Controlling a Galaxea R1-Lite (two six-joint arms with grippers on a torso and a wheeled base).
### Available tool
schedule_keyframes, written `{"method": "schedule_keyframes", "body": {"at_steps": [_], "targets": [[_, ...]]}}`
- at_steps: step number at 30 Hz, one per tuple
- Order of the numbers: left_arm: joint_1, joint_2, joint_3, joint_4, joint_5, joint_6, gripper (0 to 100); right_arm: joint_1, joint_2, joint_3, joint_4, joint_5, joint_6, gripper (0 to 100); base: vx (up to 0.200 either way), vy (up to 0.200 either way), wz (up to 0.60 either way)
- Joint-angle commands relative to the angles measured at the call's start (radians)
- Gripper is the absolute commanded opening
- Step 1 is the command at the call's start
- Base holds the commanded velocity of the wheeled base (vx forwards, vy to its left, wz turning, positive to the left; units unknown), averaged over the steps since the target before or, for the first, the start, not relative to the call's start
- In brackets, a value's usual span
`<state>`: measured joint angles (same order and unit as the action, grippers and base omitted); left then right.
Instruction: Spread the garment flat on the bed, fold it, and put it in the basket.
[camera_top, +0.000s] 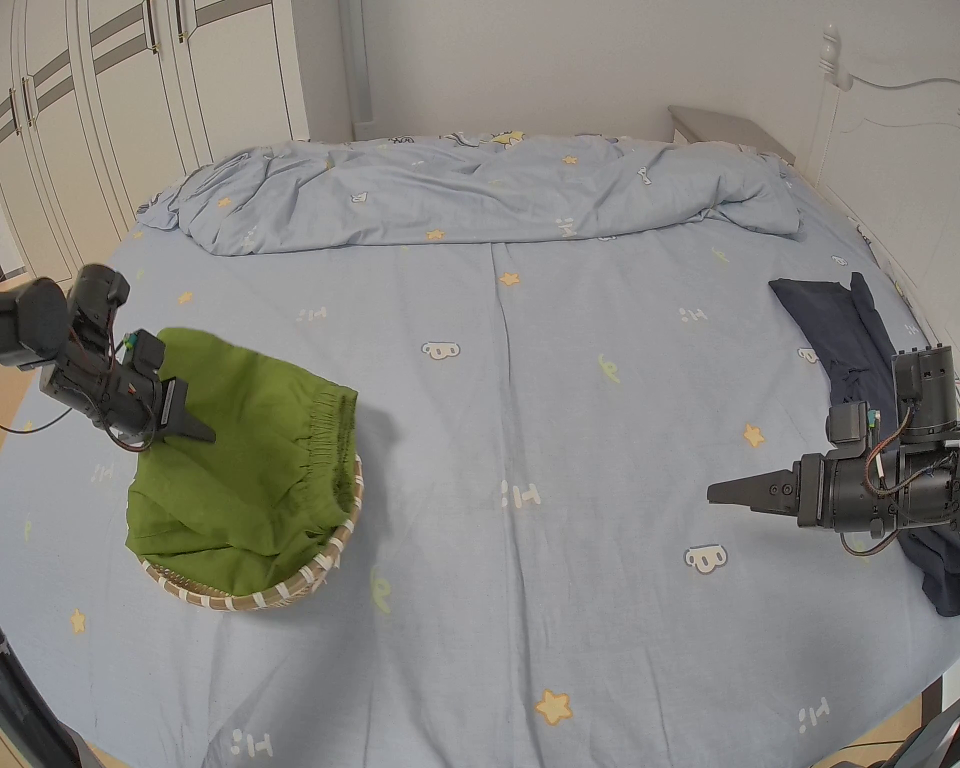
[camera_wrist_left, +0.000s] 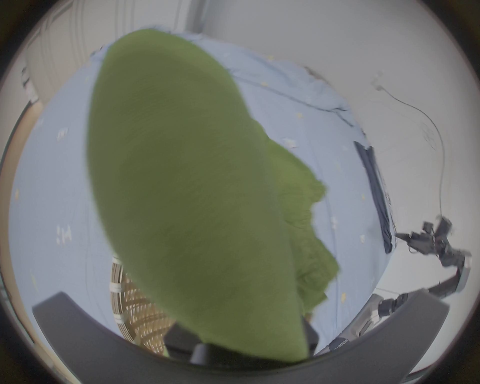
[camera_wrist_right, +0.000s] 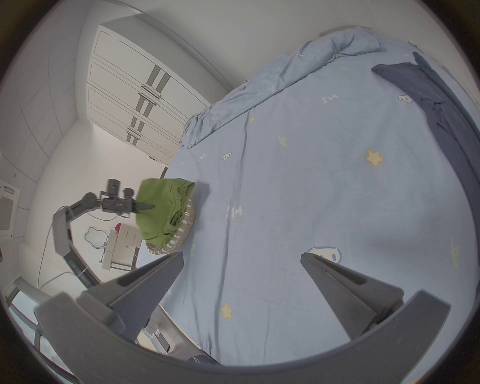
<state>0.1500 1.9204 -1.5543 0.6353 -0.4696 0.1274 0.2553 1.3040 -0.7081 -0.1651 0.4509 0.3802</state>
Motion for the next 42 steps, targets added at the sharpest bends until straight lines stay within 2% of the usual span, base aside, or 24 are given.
{"method": "schedule_keyframes", "body": {"at_steps": [1,6,7,14,27,30,32,35,39,41,42], "targets": [[0.108,0.253,-0.072,0.001,-0.003,-0.02,0,0.007,-0.009,0.001,-0.001,-0.001,0.0,100,0.0,0.0,0.0],[0.114,0.284,-0.098,0.003,0.003,-0.055,0,0.007,-0.015,0.001,-0.001,-0.001,0.0,100,0.0,0.0,0.0],[0.114,0.284,-0.098,0.003,0.003,-0.055,100,0.007,-0.015,0.001,-0.001,-0.001,0.0,100,0.0,0.0,0.0],[0.089,0.169,-0.102,0.003,0.009,-0.152,100,0.007,-0.019,-0.001,-0.001,-0.001,0.0,100,0.0,0.0,0.0],[0.089,-0.147,0.025,0.004,0.034,-0.134,100,0.007,-0.028,-0.001,0.001,-0.001,0.0,100,0.0,0.0,0.0],[0.072,-0.248,0.1,0.004,0.042,-0.129,100,0.01,-0.054,0.001,0.006,-0.001,0.002,100,0.0,0.0,0.0],[0.025,-0.393,0.218,0.004,0.088,-0.131,100,0.028,-0.124,-0.001,0.045,-0.008,-0.009,100,0.0,0.0,0.0],[0.013,-0.54,0.322,0.004,0.14,-0.135,100,0.028,-0.221,0.012,0.105,-0.026,-0.026,100,0.0,0.0,0.0],[-0.007,-0.768,0.476,0.004,0.143,-0.138,100,-0.051,-0.348,0.091,0.121,-0.027,-0.129,100,0.0,0.0,0.0],[-0.007,-0.96,0.58,0.004,0.138,-0.141,100,-0.113,-0.488,0.157,0.122,-0.011,-0.21,100,0.0,0.0,0.0],[-0.007,-0.96,0.58,0.004,0.138,-0.141,100,-0.113,-0.488,0.157,0.122,-0.011,-0.21,100,0.0,0.0,0.0]]}}
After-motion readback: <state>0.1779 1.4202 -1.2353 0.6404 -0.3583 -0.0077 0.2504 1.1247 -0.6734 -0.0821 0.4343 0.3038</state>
